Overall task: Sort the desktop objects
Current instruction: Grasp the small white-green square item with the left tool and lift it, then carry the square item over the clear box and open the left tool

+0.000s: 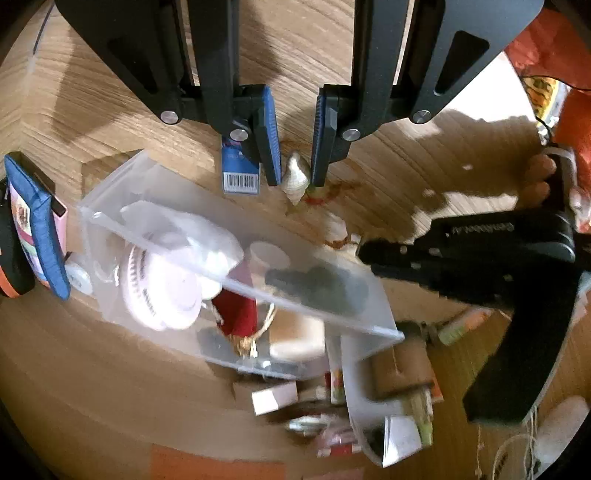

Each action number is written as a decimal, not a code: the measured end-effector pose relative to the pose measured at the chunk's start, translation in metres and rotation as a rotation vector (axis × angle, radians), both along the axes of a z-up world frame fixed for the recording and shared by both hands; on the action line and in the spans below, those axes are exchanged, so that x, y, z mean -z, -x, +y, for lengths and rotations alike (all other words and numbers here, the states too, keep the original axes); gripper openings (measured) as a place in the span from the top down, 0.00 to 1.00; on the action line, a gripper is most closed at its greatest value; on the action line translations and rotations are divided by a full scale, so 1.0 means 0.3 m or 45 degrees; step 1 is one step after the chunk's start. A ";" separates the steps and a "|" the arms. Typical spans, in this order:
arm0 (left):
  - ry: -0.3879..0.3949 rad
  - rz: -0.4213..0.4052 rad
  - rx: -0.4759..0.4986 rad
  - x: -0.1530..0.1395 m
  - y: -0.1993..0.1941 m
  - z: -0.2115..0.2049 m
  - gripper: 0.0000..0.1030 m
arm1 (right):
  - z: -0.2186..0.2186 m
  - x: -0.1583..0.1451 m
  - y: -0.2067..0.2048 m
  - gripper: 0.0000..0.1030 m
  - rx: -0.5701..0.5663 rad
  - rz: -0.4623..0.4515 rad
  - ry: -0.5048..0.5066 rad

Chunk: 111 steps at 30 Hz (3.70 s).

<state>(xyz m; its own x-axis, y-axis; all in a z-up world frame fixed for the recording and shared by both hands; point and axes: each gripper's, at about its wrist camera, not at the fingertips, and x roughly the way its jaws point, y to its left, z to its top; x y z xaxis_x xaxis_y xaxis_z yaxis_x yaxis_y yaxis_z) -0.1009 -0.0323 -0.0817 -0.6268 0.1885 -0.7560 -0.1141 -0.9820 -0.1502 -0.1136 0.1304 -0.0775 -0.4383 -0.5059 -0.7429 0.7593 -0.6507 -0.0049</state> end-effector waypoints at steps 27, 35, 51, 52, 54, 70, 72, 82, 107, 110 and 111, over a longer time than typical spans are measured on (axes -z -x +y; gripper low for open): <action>0.043 -0.024 0.068 0.008 -0.092 0.015 0.75 | 0.176 -0.200 0.014 0.86 0.083 -0.076 0.376; 0.014 -0.083 0.062 0.062 -0.064 0.014 0.76 | 0.188 -0.201 0.015 0.86 0.085 -0.072 0.380; -0.029 0.109 0.004 -0.139 -0.059 -0.018 0.77 | 0.176 -0.257 0.074 0.86 0.088 -0.036 0.428; -0.030 0.123 0.003 -0.157 -0.053 -0.023 0.77 | 0.172 -0.263 0.081 0.86 0.086 -0.035 0.434; -0.030 0.142 -0.001 -0.184 -0.031 -0.027 0.77 | 0.160 -0.269 0.093 0.86 0.078 -0.034 0.442; -0.032 0.110 -0.020 -0.171 0.136 -0.078 0.77 | -0.061 -0.171 0.250 0.86 0.034 -0.171 0.385; -0.029 0.098 -0.016 -0.160 0.146 -0.080 0.77 | -0.091 -0.158 0.263 0.86 0.025 -0.183 0.362; -0.041 0.056 0.003 -0.100 0.200 -0.088 0.77 | -0.215 -0.075 0.280 0.85 0.042 -0.138 0.192; 0.056 0.123 -0.017 -0.112 0.179 -0.061 0.52 | -0.192 -0.082 0.273 0.78 0.070 -0.066 0.200; 0.072 0.164 -0.041 -0.140 0.149 -0.063 0.47 | -0.172 -0.116 0.259 0.75 0.074 -0.033 0.217; 0.076 0.171 -0.045 -0.147 0.143 -0.063 0.46 | -0.161 -0.133 0.251 0.71 0.079 -0.019 0.230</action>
<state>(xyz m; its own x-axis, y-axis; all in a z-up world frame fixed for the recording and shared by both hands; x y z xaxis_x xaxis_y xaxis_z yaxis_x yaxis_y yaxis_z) -0.1437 -0.0513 -0.0375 -0.7287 0.1218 -0.6739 -0.0943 -0.9925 -0.0774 -0.1889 0.0822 -0.0376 -0.4621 -0.6042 -0.6492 0.7171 -0.6853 0.1273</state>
